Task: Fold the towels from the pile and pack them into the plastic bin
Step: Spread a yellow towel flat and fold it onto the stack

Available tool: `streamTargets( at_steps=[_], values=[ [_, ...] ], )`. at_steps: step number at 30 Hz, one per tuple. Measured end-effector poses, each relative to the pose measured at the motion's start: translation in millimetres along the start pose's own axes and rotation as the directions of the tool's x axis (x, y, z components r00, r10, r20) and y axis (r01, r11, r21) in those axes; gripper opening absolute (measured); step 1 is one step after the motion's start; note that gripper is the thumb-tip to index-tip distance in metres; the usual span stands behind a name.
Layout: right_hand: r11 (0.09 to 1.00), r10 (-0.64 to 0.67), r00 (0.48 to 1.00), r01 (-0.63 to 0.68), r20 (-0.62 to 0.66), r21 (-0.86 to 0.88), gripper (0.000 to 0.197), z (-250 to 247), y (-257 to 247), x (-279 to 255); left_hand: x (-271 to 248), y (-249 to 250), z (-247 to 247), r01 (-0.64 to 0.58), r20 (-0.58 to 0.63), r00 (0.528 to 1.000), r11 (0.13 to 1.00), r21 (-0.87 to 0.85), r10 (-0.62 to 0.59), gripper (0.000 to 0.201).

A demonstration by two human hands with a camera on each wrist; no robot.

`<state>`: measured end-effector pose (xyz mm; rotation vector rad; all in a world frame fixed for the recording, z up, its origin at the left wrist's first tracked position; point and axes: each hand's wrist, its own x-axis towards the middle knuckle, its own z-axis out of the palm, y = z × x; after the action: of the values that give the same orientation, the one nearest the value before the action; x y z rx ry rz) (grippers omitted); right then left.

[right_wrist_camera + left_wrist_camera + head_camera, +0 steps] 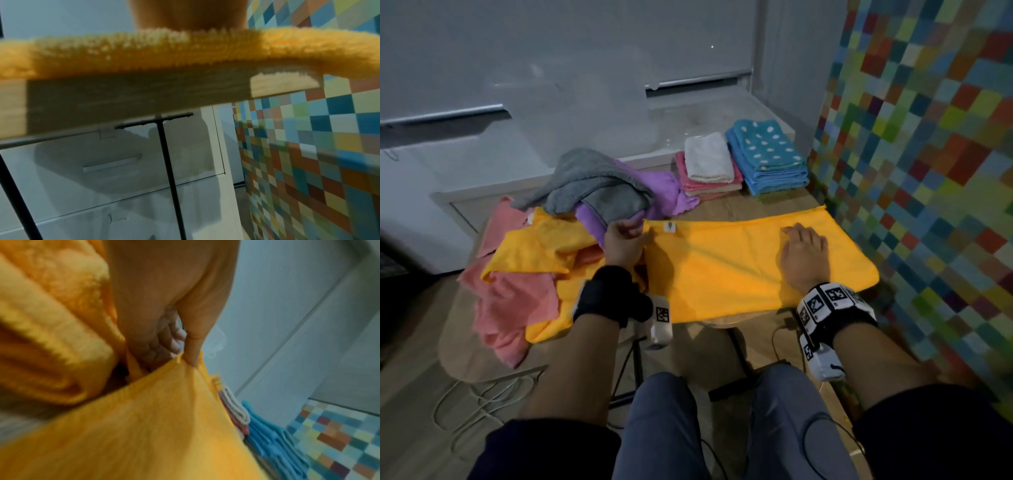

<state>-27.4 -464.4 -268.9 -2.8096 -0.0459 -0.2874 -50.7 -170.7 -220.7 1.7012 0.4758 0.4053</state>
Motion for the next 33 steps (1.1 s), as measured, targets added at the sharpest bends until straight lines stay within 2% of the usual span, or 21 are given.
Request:
streamTargets(
  at_steps=[2, 4, 6, 9, 10, 12, 14, 17, 21, 25, 29, 31, 33],
  values=[
    [1.0, 0.026, 1.0, -0.026, 0.002, 0.016, 0.042, -2, -2, -2, -6, -11, 3, -0.106, -0.061, 0.991, 0.981, 0.16, 0.117, 0.027],
    [0.998, 0.057, 0.998, -0.057, 0.015, 0.011, 0.043, -3, -4, -5, -12, -19, 8, -0.208, -0.002, 0.975, 0.91, 0.358, 0.224, 0.017],
    [0.996, 0.089, 0.994, -0.087, 0.069, -0.035, 0.044, -8, -8, -7, -15, -26, 13, -0.247, 0.086, 0.967, 0.812, 0.529, 0.238, 0.029],
    [0.978, 0.116, 0.987, -0.093, 0.114, -0.187, 0.038, -27, -23, 3, -14, -23, 17, -0.233, 0.097, 0.97, 0.74, 0.631, 0.222, 0.033],
    [0.973, 0.08, 0.992, -0.056, 0.102, -0.223, 0.035, -35, -30, 8, -12, -21, 17, -0.23, 0.089, 0.97, 0.733, 0.64, 0.227, 0.029],
    [0.97, -0.085, 0.993, 0.102, 0.086, -0.222, 0.032, -44, -46, 22, -8, -17, 17, -0.221, 0.084, 0.972, 0.717, 0.661, 0.221, 0.027],
    [0.951, -0.248, 0.959, 0.268, 0.138, -0.153, 0.034, -47, -64, 32, -5, -15, 17, -0.222, 0.129, 0.974, 0.699, 0.68, 0.184, 0.03],
    [0.932, -0.337, 0.915, 0.357, 0.223, -0.056, 0.036, -41, -82, 42, 0, -14, 17, -0.23, 0.182, 0.973, 0.656, 0.719, 0.141, 0.03],
    [0.934, -0.31, 0.905, 0.348, 0.293, -0.085, 0.038, -31, -80, 52, 4, -6, 14, -0.181, 0.132, 0.983, 0.652, 0.737, 0.125, 0.029],
    [0.943, -0.296, 0.915, 0.325, 0.274, -0.065, 0.033, -35, -66, 56, 2, 6, 13, -0.207, 0.128, 0.977, 0.653, 0.729, 0.168, 0.028],
    [0.97, -0.241, 0.93, 0.24, 0.277, 0.039, 0.007, -47, -50, 66, -3, 18, 13, -0.209, 0.121, 0.978, 0.778, 0.592, 0.171, 0.027],
    [0.974, -0.209, 0.943, 0.177, 0.259, 0.144, 0.007, -51, -44, 77, 0, 21, 15, -0.202, 0.12, 0.979, 0.849, 0.488, 0.163, 0.024],
    [0.954, -0.24, 0.947, 0.19, 0.211, 0.23, 0.006, -52, -45, 83, 5, 18, 18, -0.159, 0.111, 0.986, 0.872, 0.462, 0.121, 0.019]
  ],
)
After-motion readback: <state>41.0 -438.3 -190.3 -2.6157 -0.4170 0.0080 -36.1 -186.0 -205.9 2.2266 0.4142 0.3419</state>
